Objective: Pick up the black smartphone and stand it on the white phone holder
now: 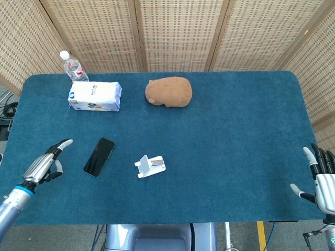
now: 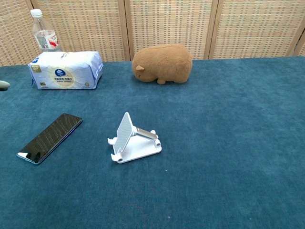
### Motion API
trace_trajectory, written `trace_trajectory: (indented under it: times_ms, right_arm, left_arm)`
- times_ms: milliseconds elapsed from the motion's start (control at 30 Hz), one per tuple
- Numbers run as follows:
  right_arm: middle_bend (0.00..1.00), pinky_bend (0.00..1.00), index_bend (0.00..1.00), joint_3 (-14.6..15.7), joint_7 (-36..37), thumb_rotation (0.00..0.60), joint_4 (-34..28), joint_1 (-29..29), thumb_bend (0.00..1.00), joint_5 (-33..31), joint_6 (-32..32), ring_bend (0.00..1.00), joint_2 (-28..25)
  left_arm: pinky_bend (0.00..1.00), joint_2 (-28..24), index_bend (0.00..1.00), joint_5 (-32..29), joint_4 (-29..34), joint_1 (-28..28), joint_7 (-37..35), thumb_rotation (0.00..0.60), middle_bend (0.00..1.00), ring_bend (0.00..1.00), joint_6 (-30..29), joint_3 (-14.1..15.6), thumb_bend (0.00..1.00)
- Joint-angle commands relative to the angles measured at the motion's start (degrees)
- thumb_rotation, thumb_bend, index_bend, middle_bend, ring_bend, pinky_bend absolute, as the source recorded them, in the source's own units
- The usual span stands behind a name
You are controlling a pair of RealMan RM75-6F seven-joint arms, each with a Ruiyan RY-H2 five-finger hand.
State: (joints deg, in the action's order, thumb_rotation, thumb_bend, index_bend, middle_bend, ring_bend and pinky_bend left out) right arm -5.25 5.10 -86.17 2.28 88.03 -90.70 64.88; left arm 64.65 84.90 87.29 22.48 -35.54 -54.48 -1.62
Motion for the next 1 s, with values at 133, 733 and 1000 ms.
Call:
trace_trajectory:
  times_ms: [133,733,1000]
  right_arm:
    - [0.0,0.0,0.0,-0.16,0.45,0.6,0.02,0.05,0.1,-0.38,0.21,0.0,-0.13]
    - [0.0,0.0,0.0,-0.37,1.41,0.6,0.24,0.44,0.1,-1.1,1.21,0.0,-0.38]
    - [0.0,0.0,0.0,-0.36,1.48,0.6,0.24,0.46,0.1,-1.13,1.27,0.0,-0.41]
  left_arm:
    - [0.0,5.24,0.0,-2.44,-6.79,6.38,-9.31,0.6,0.0,0.0,9.28,-1.71,1.0]
    - [0.0,13.91,0.0,-7.29,-14.55,12.57,-14.57,0.6,0.0,0.0,17.9,-4.56,1.0]
    - [0.0,15.45,0.0,-7.97,-15.24,13.84,-14.87,0.6,0.0,0.0,19.28,-5.22,1.0]
